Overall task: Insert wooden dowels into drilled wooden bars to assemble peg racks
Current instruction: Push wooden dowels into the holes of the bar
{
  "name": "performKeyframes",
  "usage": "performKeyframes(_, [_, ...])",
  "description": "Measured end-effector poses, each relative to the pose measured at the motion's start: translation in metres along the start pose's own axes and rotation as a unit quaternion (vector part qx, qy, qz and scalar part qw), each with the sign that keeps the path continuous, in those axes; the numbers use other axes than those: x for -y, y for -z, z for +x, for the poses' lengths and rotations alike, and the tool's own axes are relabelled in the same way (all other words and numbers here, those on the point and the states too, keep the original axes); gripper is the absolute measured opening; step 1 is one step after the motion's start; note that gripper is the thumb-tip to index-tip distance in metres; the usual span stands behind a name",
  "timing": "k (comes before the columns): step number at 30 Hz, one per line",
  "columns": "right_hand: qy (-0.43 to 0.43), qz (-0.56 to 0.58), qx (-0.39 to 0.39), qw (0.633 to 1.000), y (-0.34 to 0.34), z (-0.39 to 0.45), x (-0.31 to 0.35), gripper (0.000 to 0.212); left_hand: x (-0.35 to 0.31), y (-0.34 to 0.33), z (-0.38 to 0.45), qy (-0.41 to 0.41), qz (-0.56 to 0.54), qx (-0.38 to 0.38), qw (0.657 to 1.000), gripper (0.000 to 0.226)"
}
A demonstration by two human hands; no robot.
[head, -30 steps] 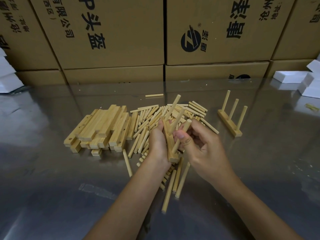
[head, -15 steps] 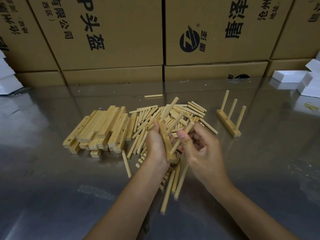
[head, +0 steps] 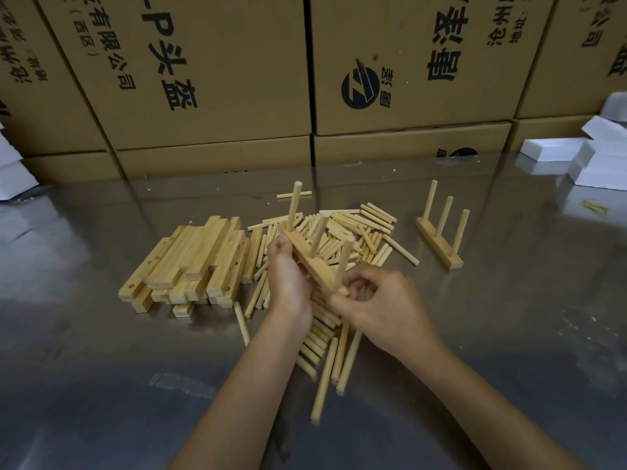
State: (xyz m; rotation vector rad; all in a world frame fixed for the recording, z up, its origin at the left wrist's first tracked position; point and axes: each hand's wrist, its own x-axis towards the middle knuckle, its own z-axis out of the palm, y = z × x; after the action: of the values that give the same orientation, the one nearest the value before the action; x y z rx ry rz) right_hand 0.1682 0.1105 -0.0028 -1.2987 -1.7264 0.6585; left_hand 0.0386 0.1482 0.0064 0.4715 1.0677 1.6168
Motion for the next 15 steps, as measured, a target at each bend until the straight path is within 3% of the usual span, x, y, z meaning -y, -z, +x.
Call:
performKeyframes(5, [-0.003, -0.042, -0.105, 0.994, 0.026, 0.016, -0.011, 0.019, 0.001, -0.004, -0.007, 0.009, 0.092, 0.132, 0.987, 0.029])
performKeyframes(9, [-0.048, -0.095, -0.208, 0.972, 0.048, 0.032, -0.035, 0.030, 0.005, -0.008, -0.010, 0.007, 0.161, 0.167, 0.973, 0.029])
performKeyframes(15, [-0.169, -0.198, -0.171, 0.950, 0.071, 0.040, -0.074, 0.026, 0.002, -0.008, -0.010, -0.006, 0.185, 0.153, 0.971, 0.029])
